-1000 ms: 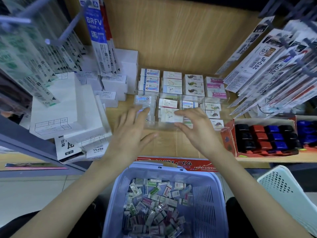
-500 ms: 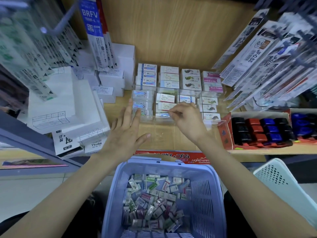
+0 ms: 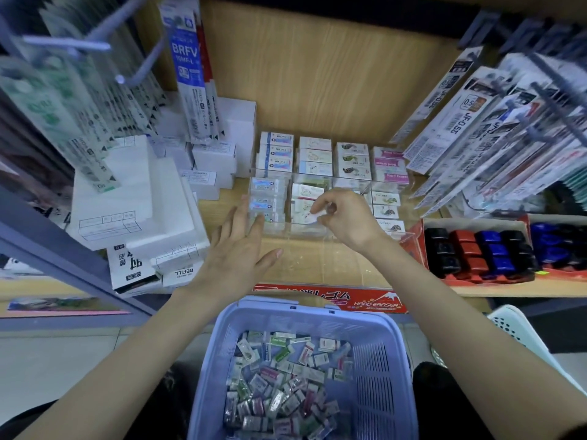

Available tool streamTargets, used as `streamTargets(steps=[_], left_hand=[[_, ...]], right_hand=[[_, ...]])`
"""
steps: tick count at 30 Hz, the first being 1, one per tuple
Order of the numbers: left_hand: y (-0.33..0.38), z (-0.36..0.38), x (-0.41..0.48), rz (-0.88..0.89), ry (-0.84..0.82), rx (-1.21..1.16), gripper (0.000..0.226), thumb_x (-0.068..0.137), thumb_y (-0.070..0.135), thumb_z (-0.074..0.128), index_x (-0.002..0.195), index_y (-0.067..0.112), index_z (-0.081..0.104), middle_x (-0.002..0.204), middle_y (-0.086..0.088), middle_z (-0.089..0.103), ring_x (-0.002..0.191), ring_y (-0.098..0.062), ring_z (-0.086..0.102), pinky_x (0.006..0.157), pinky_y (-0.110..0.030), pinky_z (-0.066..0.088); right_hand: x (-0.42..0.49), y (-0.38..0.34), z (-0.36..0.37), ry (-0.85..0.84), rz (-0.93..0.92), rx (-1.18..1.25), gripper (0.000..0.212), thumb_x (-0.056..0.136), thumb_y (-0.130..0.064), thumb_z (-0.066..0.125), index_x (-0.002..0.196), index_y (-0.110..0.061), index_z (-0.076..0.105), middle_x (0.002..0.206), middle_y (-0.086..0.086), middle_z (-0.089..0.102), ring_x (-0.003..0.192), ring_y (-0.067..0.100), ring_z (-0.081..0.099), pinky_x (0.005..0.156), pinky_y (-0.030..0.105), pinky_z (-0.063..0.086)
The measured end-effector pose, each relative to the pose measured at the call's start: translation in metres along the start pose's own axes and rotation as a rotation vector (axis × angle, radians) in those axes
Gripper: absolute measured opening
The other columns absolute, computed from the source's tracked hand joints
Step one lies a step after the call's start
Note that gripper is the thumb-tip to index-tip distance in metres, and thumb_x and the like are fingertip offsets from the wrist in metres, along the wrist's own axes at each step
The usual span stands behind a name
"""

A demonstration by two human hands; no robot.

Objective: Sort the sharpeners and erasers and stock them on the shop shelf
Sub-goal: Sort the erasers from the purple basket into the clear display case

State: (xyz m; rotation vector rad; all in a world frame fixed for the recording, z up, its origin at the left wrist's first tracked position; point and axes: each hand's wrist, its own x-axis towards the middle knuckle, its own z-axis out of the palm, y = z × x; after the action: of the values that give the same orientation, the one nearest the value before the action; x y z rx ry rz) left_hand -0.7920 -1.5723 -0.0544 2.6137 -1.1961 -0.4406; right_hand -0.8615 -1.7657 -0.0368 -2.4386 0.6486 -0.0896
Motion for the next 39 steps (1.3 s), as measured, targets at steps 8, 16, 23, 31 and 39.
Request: streamTargets(steps=[8,16,23,31,39], left_hand=[[-0.001,-0.002,0.001,-0.01,-0.008,0.027,0.071,0.096,0.048,0.038,0.15,0.013,0.01,0.155,-0.011,-0.018,0.144,-0.029,-0.008,0.118,-0.043,0.003],[0.017,0.045,-0.066,0.449,0.244,-0.059,0.033,0.092,0.021,0.038,0.116,0.006,0.055,0.129,-0.016,0.049,0.113,-0.032,0.052,0.093,-0.041,0.043],[-0.03,0.179,-0.085,0.108,-0.331,-0.19,0.044,0.094,0.021,0.056,0.133,0.004,0.044,0.134,-0.015,0.041,0.107,-0.03,0.053,0.092,-0.036,0.041],[-0.072,0.309,-0.081,-0.152,-0.602,-0.125,0.085,0.079,0.04,0.073,0.148,0.021,0.028,0.154,-0.013,0.014,0.14,-0.034,0.021,0.11,-0.042,0.031],[-0.063,0.345,-0.064,-0.137,-0.493,0.35,0.094,0.074,0.049,0.073,0.146,0.03,0.016,0.155,-0.011,0.004,0.138,-0.045,0.011,0.103,-0.048,0.029]], right_hand=[[0.008,0.005,-0.001,-0.073,-0.052,-0.231,0.018,0.09,-0.031,0.06,0.097,-0.023,0.075,0.1,0.001,0.071,0.107,0.025,0.049,0.095,0.041,0.04],[-0.109,0.017,-0.005,0.205,-0.284,0.1,0.019,0.09,-0.011,0.052,0.099,-0.009,0.068,0.098,0.002,0.064,0.098,0.021,0.054,0.09,0.014,0.031],[-0.19,0.114,0.105,-0.376,0.128,0.047,0.027,0.094,-0.01,0.052,0.121,-0.006,0.056,0.118,0.01,0.058,0.102,0.024,0.055,0.085,0.026,0.038],[-0.241,0.196,0.221,-0.592,0.49,0.042,0.053,0.09,-0.007,0.058,0.138,-0.002,0.038,0.133,0.017,0.044,0.125,0.036,0.044,0.102,0.037,0.037],[-0.255,0.234,0.263,-0.456,0.559,0.133,0.037,0.084,0.009,0.06,0.12,0.007,0.053,0.106,0.008,0.05,0.105,0.036,0.056,0.082,0.042,0.051]])
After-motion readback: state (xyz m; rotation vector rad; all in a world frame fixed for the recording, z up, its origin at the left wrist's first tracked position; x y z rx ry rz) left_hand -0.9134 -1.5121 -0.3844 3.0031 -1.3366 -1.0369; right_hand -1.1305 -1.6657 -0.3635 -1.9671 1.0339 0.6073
